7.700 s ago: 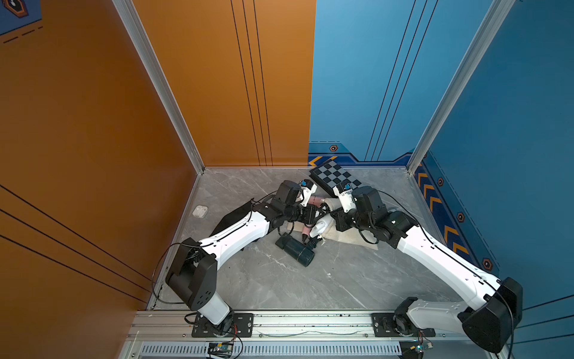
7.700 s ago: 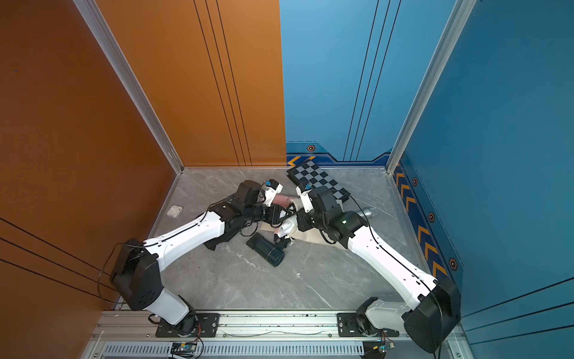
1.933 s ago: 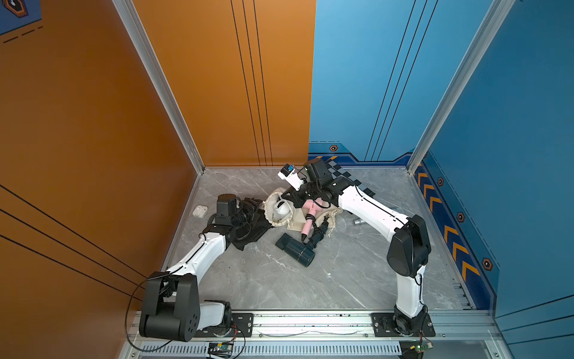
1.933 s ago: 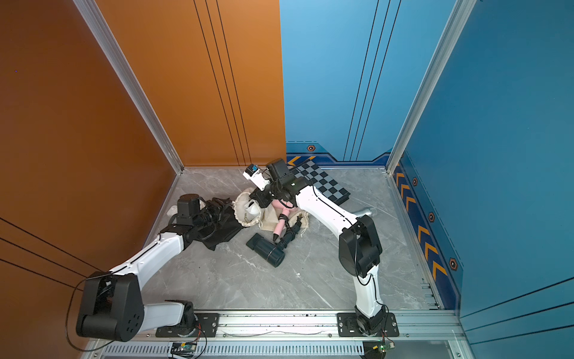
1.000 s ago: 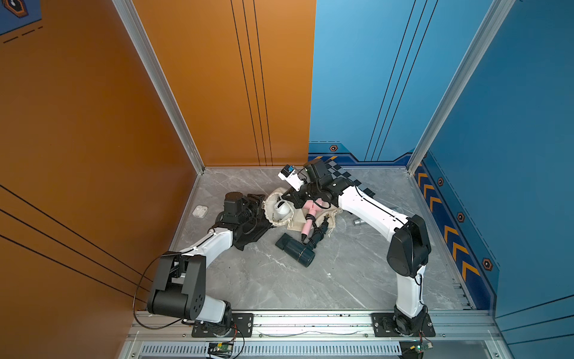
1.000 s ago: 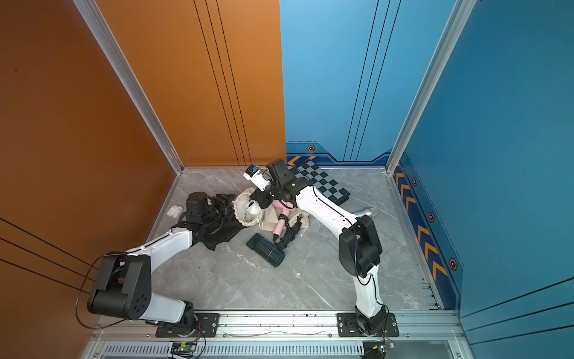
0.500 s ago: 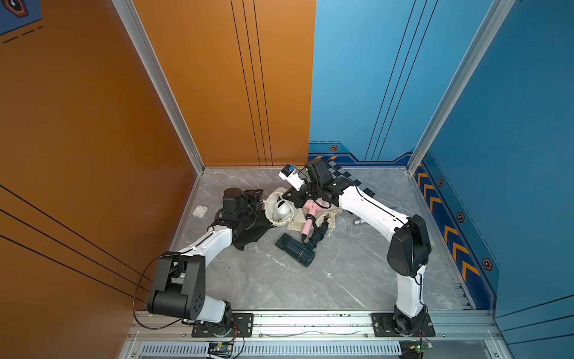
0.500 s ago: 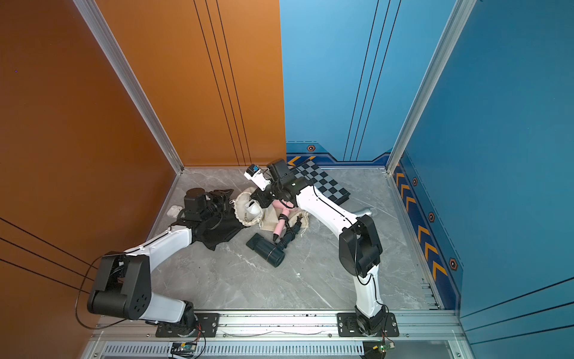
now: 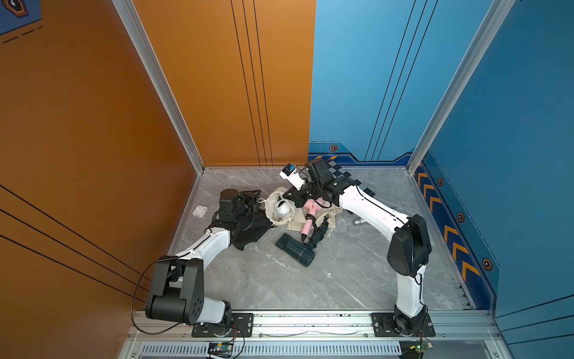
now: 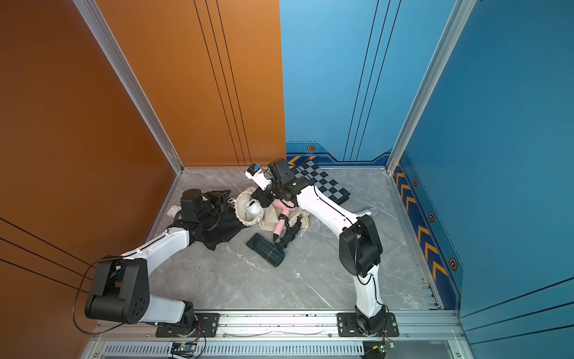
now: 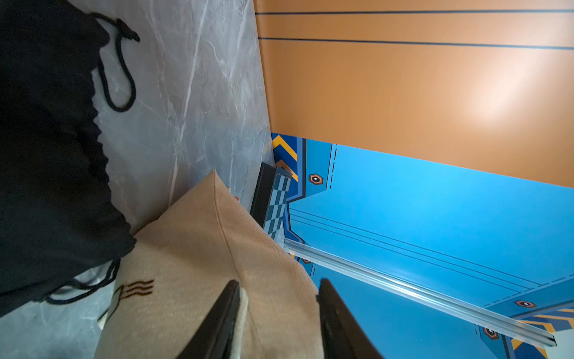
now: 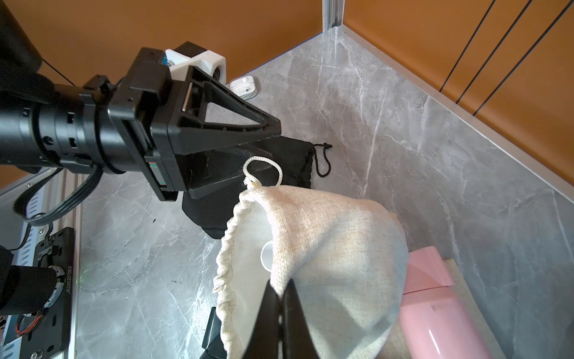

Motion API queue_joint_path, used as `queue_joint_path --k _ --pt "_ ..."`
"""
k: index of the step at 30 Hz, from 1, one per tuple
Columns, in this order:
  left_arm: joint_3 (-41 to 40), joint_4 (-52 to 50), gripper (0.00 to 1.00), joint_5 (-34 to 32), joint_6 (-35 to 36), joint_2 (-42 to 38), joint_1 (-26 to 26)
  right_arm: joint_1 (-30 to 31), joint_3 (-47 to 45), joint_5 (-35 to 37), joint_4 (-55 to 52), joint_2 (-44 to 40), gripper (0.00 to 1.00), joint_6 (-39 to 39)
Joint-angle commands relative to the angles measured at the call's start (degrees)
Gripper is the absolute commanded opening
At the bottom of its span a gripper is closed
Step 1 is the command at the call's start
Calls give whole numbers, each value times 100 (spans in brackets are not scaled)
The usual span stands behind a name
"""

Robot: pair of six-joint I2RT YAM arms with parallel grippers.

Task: Pack away hair dryers
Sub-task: Pull the drawstrings on both sides of the drawstring bag.

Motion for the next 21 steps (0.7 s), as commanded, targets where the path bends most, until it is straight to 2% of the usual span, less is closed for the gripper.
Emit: queue_joint_path --k 1,8,21 --pt "-252 17 44 313 169 -152 37 -36 -63 35 98 -145 0 81" --pt "-648 380 47 375 -63 -208 35 -33 -224 27 94 -130 0 98" --pt "-706 1095 52 387 -745 21 -69 -46 -247 17 97 -129 0 129"
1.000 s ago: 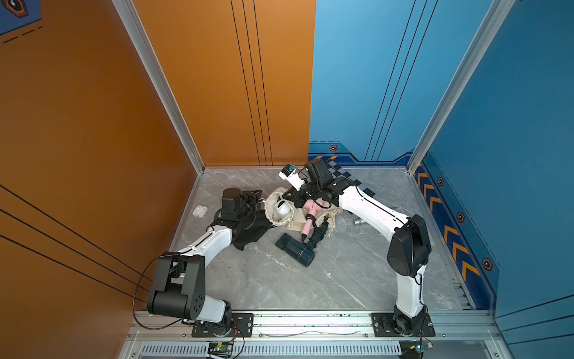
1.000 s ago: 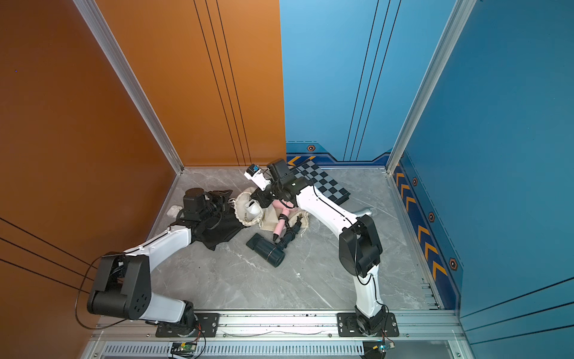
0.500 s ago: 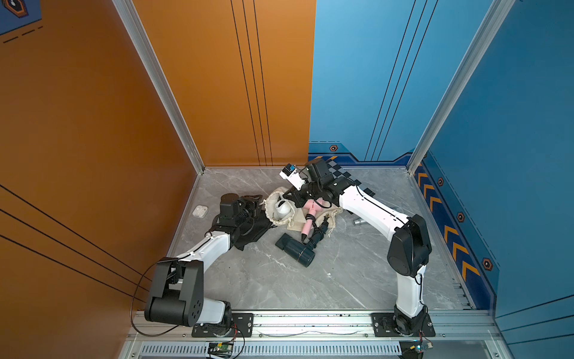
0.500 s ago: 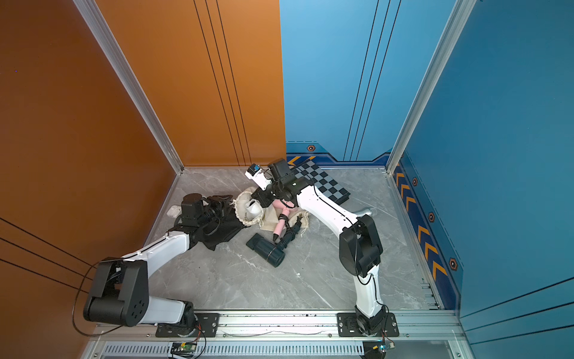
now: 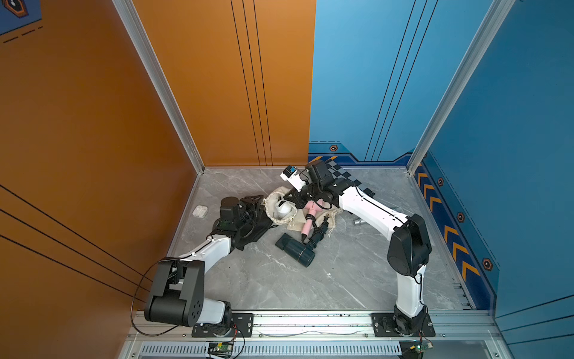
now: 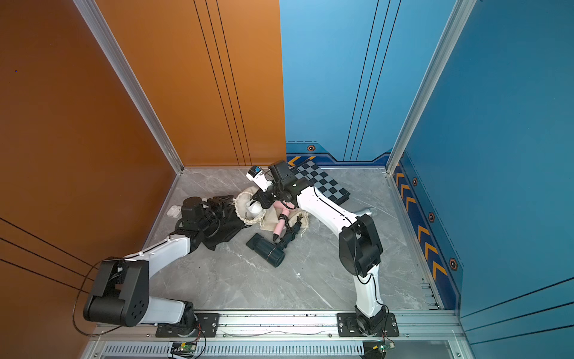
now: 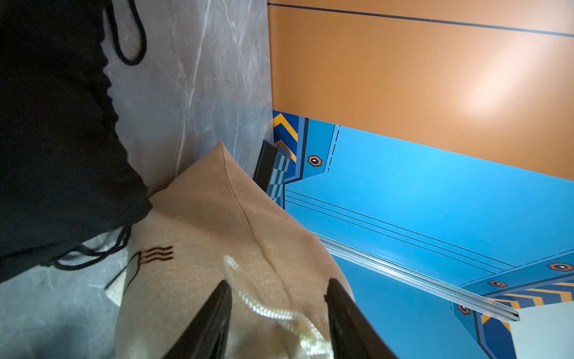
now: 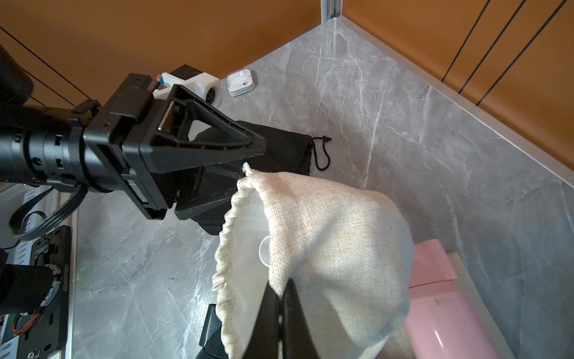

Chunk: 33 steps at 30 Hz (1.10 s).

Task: Pack away hair dryers
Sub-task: Pull the drawstrings on both sides of the drawstring bag.

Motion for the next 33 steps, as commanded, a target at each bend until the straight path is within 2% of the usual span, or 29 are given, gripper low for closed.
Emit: queue_joint_path --k 1,8,12,14,19,20,28,30,33 --pt "-91 360 52 63 -260 113 -43 -16 -77 18 1 -125 0 102" --pt "119 439 51 22 -280 355 -79 8 -80 -1 2 -121 0 108" --pt "249 489 44 -32 -215 604 -91 42 -95 35 -3 -125 0 91" --pt "284 583 37 -75 -200 693 -78 49 -104 38 2 -130 0 99" --pt "465 755 3 -85 -235 821 -42 84 -166 59 -4 -149 0 100" --pt "499 764 0 -83 -224 824 -34 89 -176 74 1 -152 0 99" --pt "740 747 0 -89 -4 683 141 63 -241 252 80 -146 0 323" --pt "769 744 0 -123 5 692 134 44 -276 364 214 -146 7 515" --pt "839 747 0 -179 44 717 123 7 -304 416 375 -207 34 745"
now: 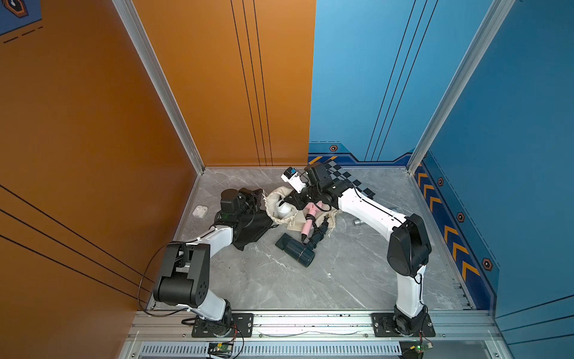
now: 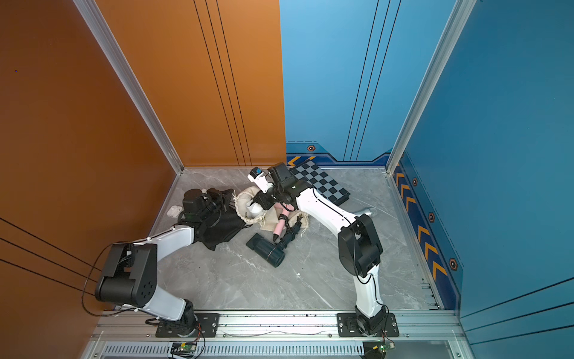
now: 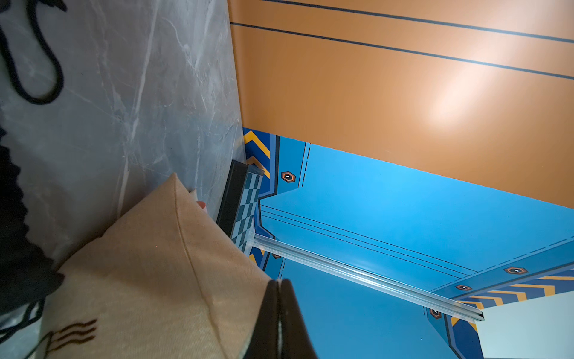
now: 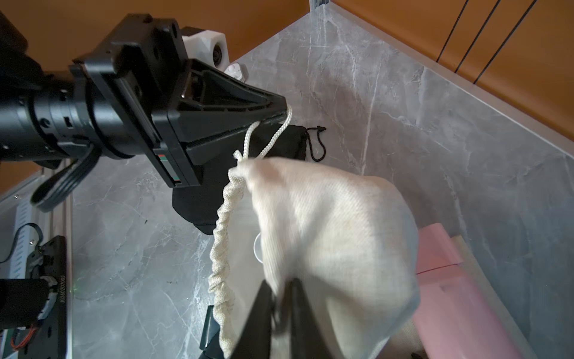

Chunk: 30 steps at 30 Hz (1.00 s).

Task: Pack away hair dryers
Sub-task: Pull the drawstrings on both sides of the drawstring bag.

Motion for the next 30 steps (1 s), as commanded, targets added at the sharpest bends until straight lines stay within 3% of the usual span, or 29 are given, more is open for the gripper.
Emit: queue_joint_path --k 1,3,7,22,25,30 --pt "206 104 0 -133 208 -68 4 -28 -152 191 328 -261 43 365" --pt "264 79 0 -177 249 -60 -9 -32 -273 257 526 -360 59 540" --pt "355 68 0 -206 331 -16 -45 -38 -447 200 776 -511 70 811" --pt "520 69 0 -139 377 130 -186 -79 -2028 1220 1298 -1878 70 1212" --pt "547 69 0 -140 376 126 -206 -12 -2831 1462 1725 -2327 65 1258" --pt "592 65 0 -148 394 146 -250 186 -4417 1882 3332 -2758 61 1524"
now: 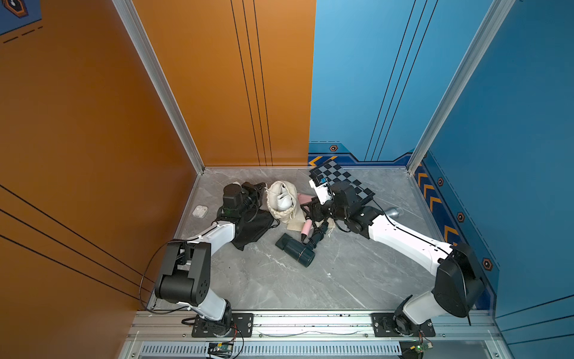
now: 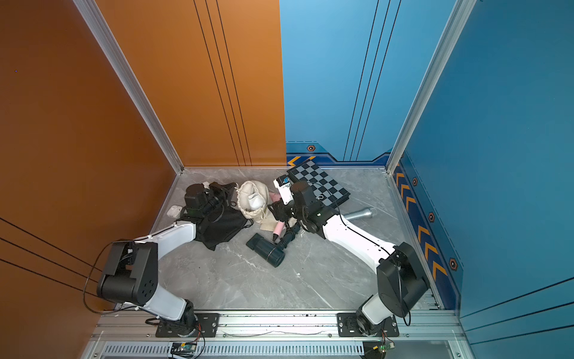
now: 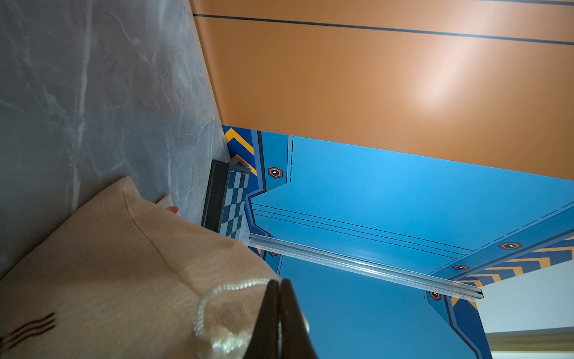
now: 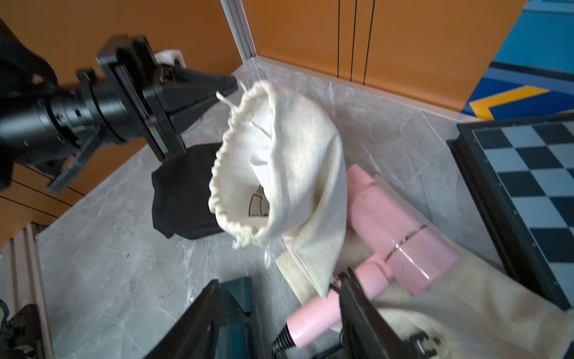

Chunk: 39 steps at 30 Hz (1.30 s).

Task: Pack away hair dryers
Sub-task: Pull the drawstrings on both sides of the drawstring bag.

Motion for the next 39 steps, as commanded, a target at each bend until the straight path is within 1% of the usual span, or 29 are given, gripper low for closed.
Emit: queue_joint_path --k 1,2,6,10,13,16,23,26,37,39 --pt "208 71 0 -35 140 45 -56 99 -729 458 1257 -47 60 363" --pt "219 71 0 -29 144 49 -58 310 -852 487 1476 20 58 441" --pt "180 64 0 -38 156 35 -87 559 -1073 586 2192 455 52 765" --pt "119 34 0 -50 196 -46 -89 596 -1029 570 2640 850 47 1040" --pt "114 4 0 -31 209 -81 -84 584 -770 631 2531 1118 46 1046" --pt "109 3 0 -25 214 -116 -75 514 -628 639 2602 1304 41 1103" --pt "100 -25 0 -27 227 -169 -49 418 -336 580 2534 1640 34 1176" --pt "91 -28 0 -21 224 -168 -40 419 -207 630 2405 1745 29 1191" --pt "79 -25 0 -27 218 -189 -18 441 22 541 2343 1977 25 1279" --pt "72 -25 0 -22 220 -191 -19 456 118 515 2282 2045 22 1286"
